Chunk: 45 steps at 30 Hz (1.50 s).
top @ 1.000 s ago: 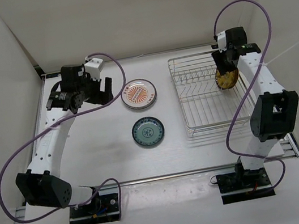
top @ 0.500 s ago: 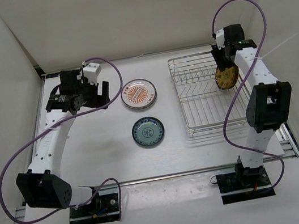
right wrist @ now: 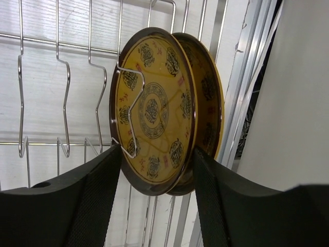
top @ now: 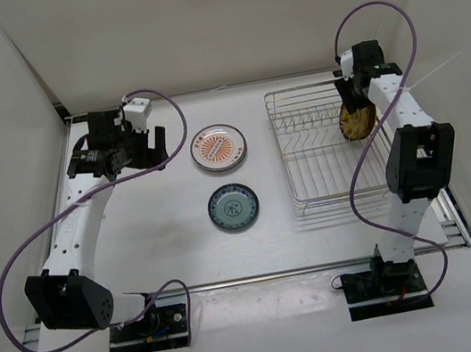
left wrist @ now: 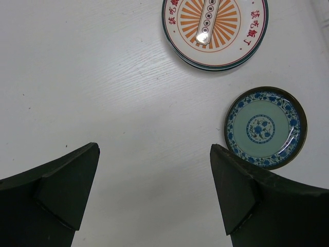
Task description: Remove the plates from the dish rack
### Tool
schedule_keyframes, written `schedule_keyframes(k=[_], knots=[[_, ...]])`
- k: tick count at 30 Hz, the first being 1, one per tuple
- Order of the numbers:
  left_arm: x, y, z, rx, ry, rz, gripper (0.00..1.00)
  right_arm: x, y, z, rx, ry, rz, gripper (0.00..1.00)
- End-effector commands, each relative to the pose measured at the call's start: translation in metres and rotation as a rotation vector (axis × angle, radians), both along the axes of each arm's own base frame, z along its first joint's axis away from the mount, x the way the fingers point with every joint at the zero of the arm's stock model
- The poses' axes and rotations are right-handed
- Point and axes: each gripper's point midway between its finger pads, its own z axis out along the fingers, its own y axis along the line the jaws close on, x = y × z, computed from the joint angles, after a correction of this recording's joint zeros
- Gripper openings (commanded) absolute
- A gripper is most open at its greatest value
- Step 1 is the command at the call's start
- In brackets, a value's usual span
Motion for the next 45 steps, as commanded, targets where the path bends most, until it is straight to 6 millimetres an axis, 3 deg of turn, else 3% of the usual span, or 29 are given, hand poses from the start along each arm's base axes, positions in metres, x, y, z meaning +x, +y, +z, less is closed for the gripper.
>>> schedule_keyframes(k=[1, 8, 11, 18, 26, 31, 32, 36, 37, 39, 40, 41, 45], knots=[[-0.005, 0.001, 0.019, -0.033, -0.05, -0.002, 1.0, 0.015, 0.001, 0.015, 0.015, -0.057, 0.0, 0.58], [-0.005, 0.004, 0.016, -0.042, -0.039, 0.003, 1.0, 0.015, 0.002, 0.017, 0.033, -0.06, -0.022, 0.27], [-0.006, 0.003, 0.016, -0.048, -0.038, -0.004, 1.0, 0.015, 0.002, 0.02, 0.039, -0.064, -0.044, 0.27], [-0.003, 0.002, 0.017, -0.059, -0.035, -0.009, 1.0, 0.012, -0.013, 0.034, 0.003, -0.067, -0.159, 0.01], [0.0, 0.0, 0.013, -0.064, -0.022, -0.016, 1.0, 0.007, -0.022, 0.055, -0.027, -0.094, -0.221, 0.01], [0.003, 0.0, 0.007, -0.062, -0.004, -0.016, 1.0, 0.004, -0.03, 0.09, -0.079, -0.155, -0.27, 0.01], [0.004, 0.002, 0.006, -0.055, -0.005, -0.007, 1.0, -0.001, -0.039, 0.1, -0.128, -0.171, -0.302, 0.01], [0.011, 0.005, -0.003, -0.038, 0.003, 0.011, 1.0, -0.013, -0.039, 0.147, -0.169, -0.266, -0.304, 0.01], [0.015, 0.001, -0.003, -0.032, -0.005, -0.004, 1.0, -0.021, -0.035, 0.166, -0.162, -0.309, -0.299, 0.01], [0.025, 0.0, 0.005, -0.036, -0.037, -0.004, 1.0, -0.029, -0.03, 0.184, -0.147, -0.353, -0.287, 0.01], [0.028, -0.01, 0.001, -0.058, -0.021, -0.041, 1.0, -0.04, -0.025, 0.2, -0.14, -0.384, -0.277, 0.01], [0.035, -0.015, 0.016, -0.075, -0.052, -0.058, 1.0, -0.043, -0.017, 0.209, -0.127, -0.406, -0.257, 0.01], [0.05, -0.048, 0.044, -0.135, -0.096, -0.149, 1.0, -0.072, 0.006, 0.226, -0.061, -0.435, -0.203, 0.01]])
